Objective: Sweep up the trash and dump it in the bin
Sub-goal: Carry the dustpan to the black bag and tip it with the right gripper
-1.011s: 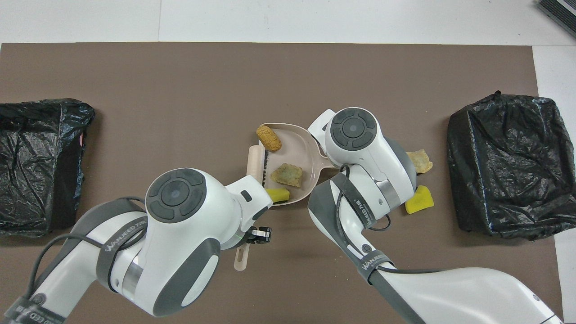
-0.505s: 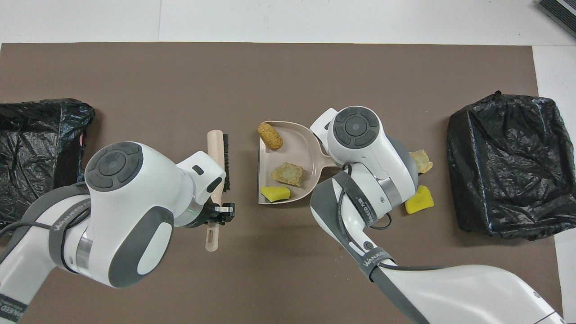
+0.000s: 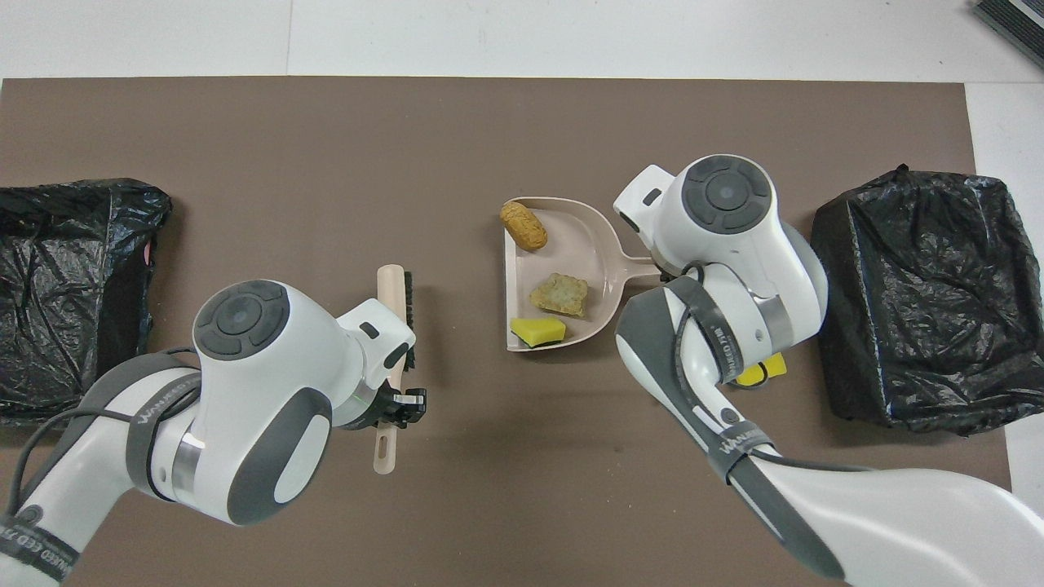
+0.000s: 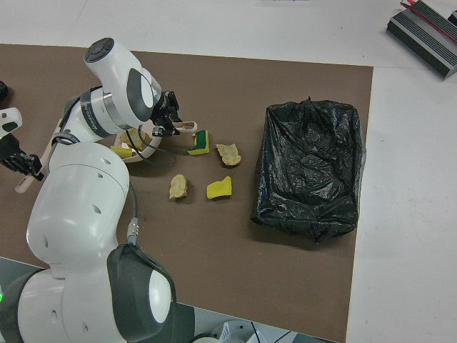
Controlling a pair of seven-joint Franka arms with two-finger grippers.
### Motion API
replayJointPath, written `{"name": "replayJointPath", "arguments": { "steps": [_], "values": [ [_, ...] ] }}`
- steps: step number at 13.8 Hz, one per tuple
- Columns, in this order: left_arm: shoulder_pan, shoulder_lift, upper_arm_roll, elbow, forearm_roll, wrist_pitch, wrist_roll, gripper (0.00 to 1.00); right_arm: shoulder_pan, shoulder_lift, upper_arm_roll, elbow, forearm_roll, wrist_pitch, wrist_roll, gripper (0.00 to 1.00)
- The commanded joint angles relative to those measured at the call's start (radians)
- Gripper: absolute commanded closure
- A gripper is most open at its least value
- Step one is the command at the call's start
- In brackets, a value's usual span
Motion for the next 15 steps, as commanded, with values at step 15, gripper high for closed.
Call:
{"name": "replayJointPath", "arguments": {
  "steps": [15],
  "values": [
    [-0.384, -0.032, -0.002, -0.177, 0.046, 0.307, -0.432, 1.0, -0.625, -0.088, -0.004, 0.131, 0.017, -0.168, -0.788, 1.0]
  ]
}}
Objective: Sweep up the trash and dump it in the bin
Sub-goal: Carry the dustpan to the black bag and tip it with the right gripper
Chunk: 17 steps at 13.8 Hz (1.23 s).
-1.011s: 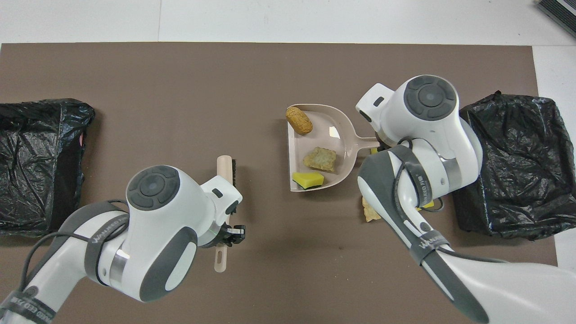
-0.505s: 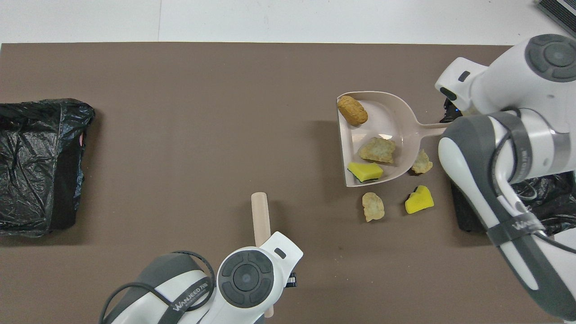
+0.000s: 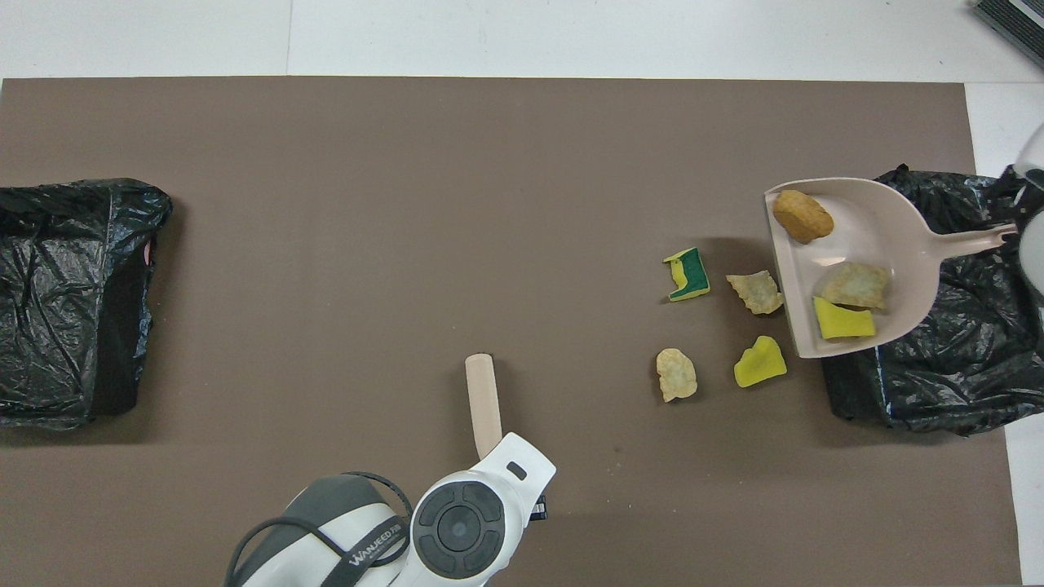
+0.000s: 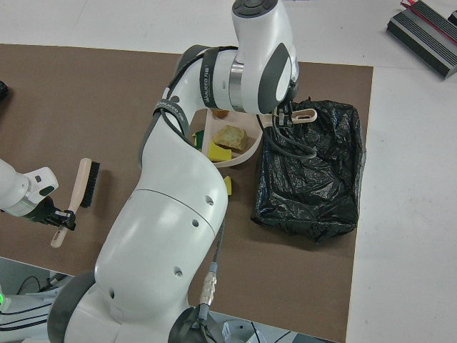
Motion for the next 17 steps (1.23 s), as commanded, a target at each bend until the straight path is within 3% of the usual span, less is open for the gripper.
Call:
{"name": "replayJointPath", "arguments": {
  "steps": [1, 4, 6, 8, 10, 13, 14, 15, 16, 17],
  "values": [
    [-0.012, -0.009, 0.014, -0.013, 0.018, 0.024, 0.02, 1.0, -0.081, -0.029, 0.009, 0.022, -0.01, -0.008, -0.095, 1.0],
    [-0.003, 0.007, 0.014, -0.013, 0.018, 0.049, 0.048, 1.0, -0.128, -0.068, 0.009, -0.004, -0.173, -0.002, -0.094, 1.0],
    [-0.003, 0.011, 0.014, -0.013, 0.018, 0.049, 0.048, 1.0, -0.133, -0.104, 0.008, -0.081, -0.328, 0.08, -0.036, 1.0],
    [-0.003, 0.03, 0.014, -0.013, 0.018, 0.055, 0.048, 1.0, -0.121, -0.167, 0.011, -0.204, -0.524, 0.167, 0.155, 1.0],
    [-0.003, 0.031, 0.014, -0.013, 0.018, 0.051, 0.046, 1.0, -0.07, -0.215, 0.017, -0.284, -0.692, 0.175, 0.364, 1.0],
    [-0.001, 0.039, 0.014, -0.013, 0.018, 0.06, 0.048, 1.0, -0.032, -0.233, 0.016, -0.307, -0.796, 0.153, 0.443, 1.0],
    [-0.001, 0.04, 0.014, -0.013, 0.018, 0.06, 0.049, 0.82, -0.032, -0.233, 0.016, -0.307, -0.812, 0.153, 0.443, 1.0],
    [0.002, 0.04, 0.014, -0.013, 0.018, 0.06, 0.052, 0.51, -0.032, -0.236, 0.017, -0.306, -0.832, 0.153, 0.443, 1.0],
    [0.006, 0.042, 0.014, -0.013, 0.018, 0.058, 0.054, 0.31, -0.032, -0.247, 0.016, -0.304, -0.844, 0.155, 0.44, 1.0],
    [0.01, 0.045, 0.014, -0.013, 0.018, 0.06, 0.057, 0.23, -0.033, -0.261, 0.016, -0.301, -0.85, 0.153, 0.43, 1.0]
  ]
}}
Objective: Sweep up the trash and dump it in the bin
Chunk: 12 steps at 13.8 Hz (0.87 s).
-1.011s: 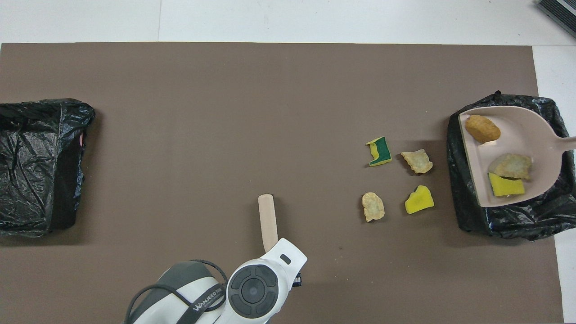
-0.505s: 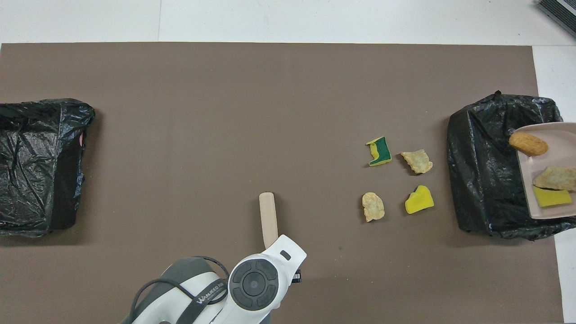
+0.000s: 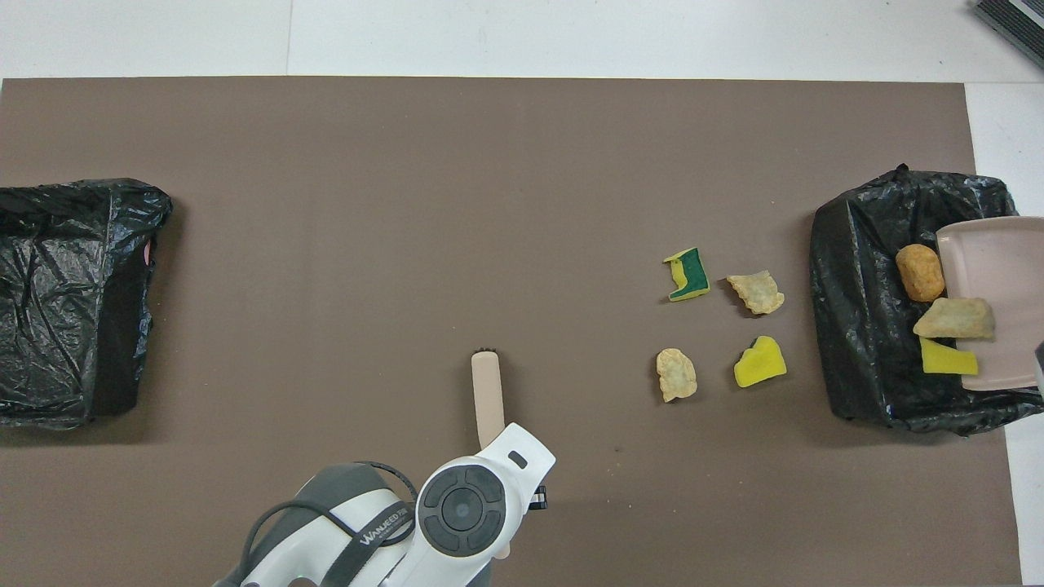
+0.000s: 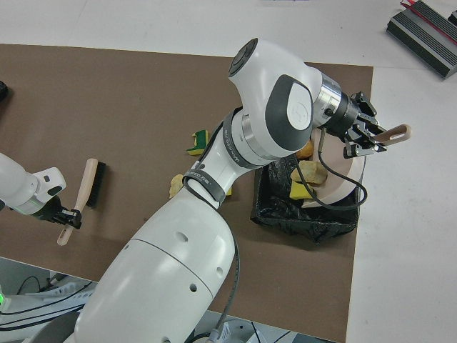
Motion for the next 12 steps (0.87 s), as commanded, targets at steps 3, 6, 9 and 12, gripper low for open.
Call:
{"name": "replayJointPath", "arguments": {
  "steps": [3, 6, 9, 12],
  "values": [
    [0.027, 0.01, 0.007, 0.007, 0.016, 0.008, 0.025, 0.0, -0.016, -0.098, 0.0, 0.013, -0.041, 0.001, -0.115, 1.0],
    [0.101, 0.007, 0.008, 0.067, 0.017, -0.038, 0.039, 0.0, -0.014, -0.117, 0.006, 0.025, -0.019, -0.01, -0.148, 1.0],
    [0.174, -0.001, 0.01, 0.132, 0.063, -0.099, 0.04, 0.0, -0.008, -0.117, 0.009, 0.016, 0.157, -0.022, -0.142, 1.0],
    [0.262, -0.005, 0.014, 0.22, 0.106, -0.185, 0.103, 0.0, -0.006, -0.117, 0.014, 0.011, 0.337, -0.039, -0.09, 1.0]
  ]
}}
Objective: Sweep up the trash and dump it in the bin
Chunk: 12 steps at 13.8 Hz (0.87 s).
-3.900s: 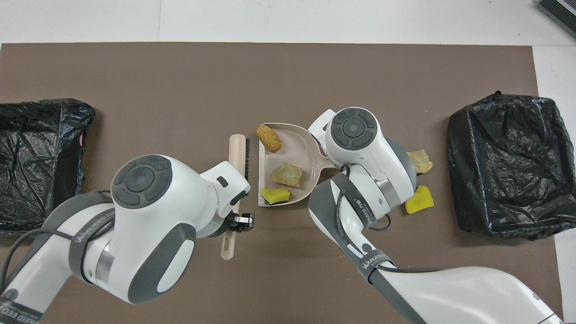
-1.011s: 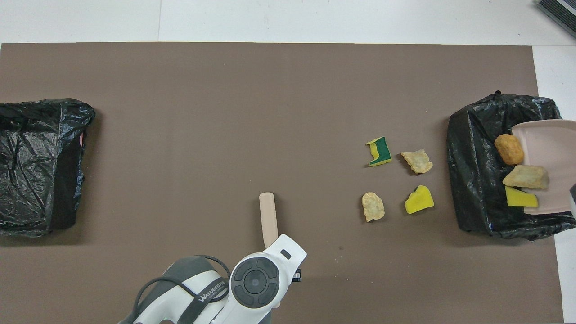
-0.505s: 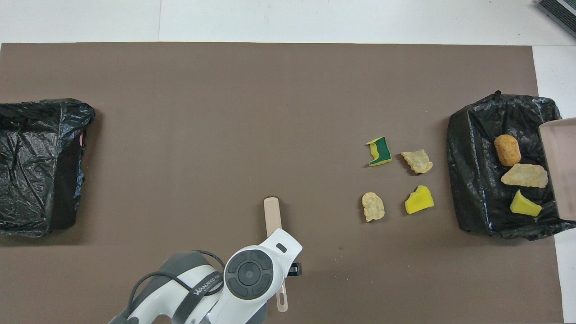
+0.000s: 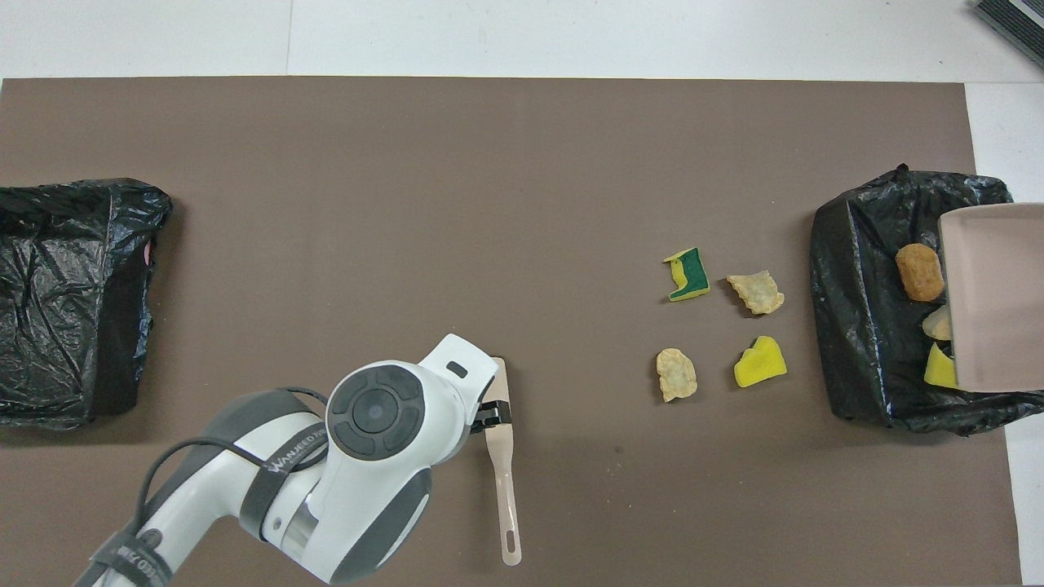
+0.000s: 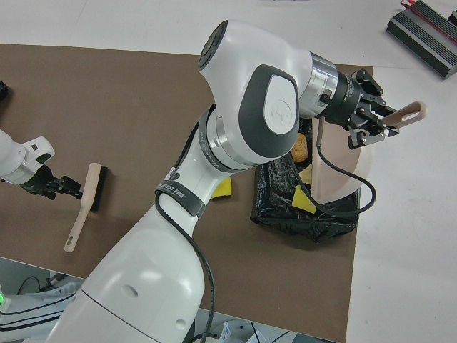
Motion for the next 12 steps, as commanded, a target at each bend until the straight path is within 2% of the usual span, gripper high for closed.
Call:
{"name": "replayJointPath", "arguments": {
  "steps": [1, 3, 5, 7, 8, 12],
  "values": [
    [0.087, -0.021, -0.005, 0.077, 0.022, -0.102, 0.103, 0.0, -0.004, -0.008, 0.017, -0.002, 0.141, -0.048, 0.106, 1.0],
    [0.136, -0.042, -0.003, 0.108, 0.022, -0.162, 0.191, 0.0, -0.004, -0.009, 0.063, -0.002, 0.22, -0.12, 0.345, 1.0],
    [0.186, -0.044, -0.001, 0.131, 0.023, -0.206, 0.276, 0.0, -0.004, -0.014, 0.146, 0.002, 0.263, -0.188, 0.652, 1.0],
    [0.243, -0.044, -0.001, 0.133, 0.025, -0.217, 0.356, 0.0, -0.004, -0.008, 0.206, 0.007, 0.356, -0.236, 0.829, 1.0],
    [0.271, -0.047, -0.001, 0.133, 0.025, -0.219, 0.39, 0.0, 0.0, 0.002, 0.213, 0.002, 0.411, -0.236, 0.919, 1.0],
    [0.439, -0.082, 0.0, 0.133, 0.027, -0.309, 0.615, 0.0, 0.153, 0.086, 0.215, 0.021, 0.551, -0.222, 1.319, 1.0]
  ]
}}
